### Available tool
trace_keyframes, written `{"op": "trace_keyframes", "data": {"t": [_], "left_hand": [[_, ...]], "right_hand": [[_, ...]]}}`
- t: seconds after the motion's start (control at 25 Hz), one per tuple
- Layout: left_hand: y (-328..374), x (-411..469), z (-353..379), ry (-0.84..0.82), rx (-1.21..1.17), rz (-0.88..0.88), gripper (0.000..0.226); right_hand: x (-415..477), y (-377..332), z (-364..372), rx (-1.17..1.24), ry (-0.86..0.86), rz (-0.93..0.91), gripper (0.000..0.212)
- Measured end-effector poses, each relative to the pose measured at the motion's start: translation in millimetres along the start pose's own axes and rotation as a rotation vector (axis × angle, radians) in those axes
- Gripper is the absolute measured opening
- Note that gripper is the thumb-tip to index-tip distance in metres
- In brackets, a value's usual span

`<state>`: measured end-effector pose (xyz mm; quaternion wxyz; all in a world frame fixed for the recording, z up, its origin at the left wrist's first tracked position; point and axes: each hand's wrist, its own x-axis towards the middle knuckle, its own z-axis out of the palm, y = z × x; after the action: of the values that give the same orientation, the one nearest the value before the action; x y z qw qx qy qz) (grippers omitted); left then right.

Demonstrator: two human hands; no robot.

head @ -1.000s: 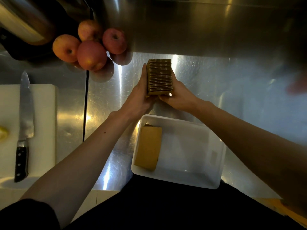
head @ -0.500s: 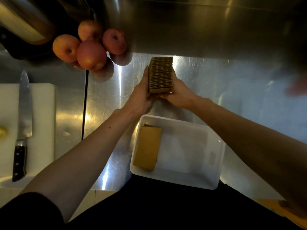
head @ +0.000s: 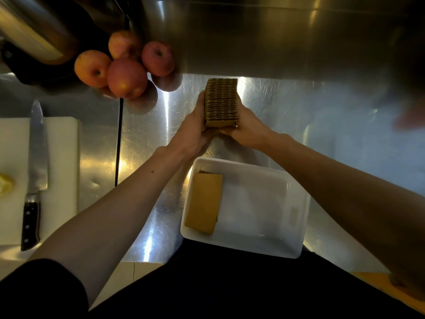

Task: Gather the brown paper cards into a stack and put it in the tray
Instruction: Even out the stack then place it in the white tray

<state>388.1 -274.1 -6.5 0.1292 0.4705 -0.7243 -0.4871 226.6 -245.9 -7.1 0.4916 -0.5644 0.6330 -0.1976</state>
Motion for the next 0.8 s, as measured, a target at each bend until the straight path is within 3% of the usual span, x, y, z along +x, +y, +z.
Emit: {"op": "trace_keyframes", "data": {"t": [0.4, 0.52, 0.8], "left_hand": [[44, -9, -30, -0.036, -0.063, 0.091, 0.09], [61, -14, -43, -0.12, -0.042, 0.081, 0.1], [104, -45, -47, -0.17, -0.099, -0.031, 0.093]], "right_hand": [[-30, -23, -36, 0.046, 0.064, -0.077, 0.091], [-54, -30, -50, 0.075, 0.052, -0.045, 0.085], [-118, -47, -64, 0.185, 0.07, -0.026, 0.07]]}}
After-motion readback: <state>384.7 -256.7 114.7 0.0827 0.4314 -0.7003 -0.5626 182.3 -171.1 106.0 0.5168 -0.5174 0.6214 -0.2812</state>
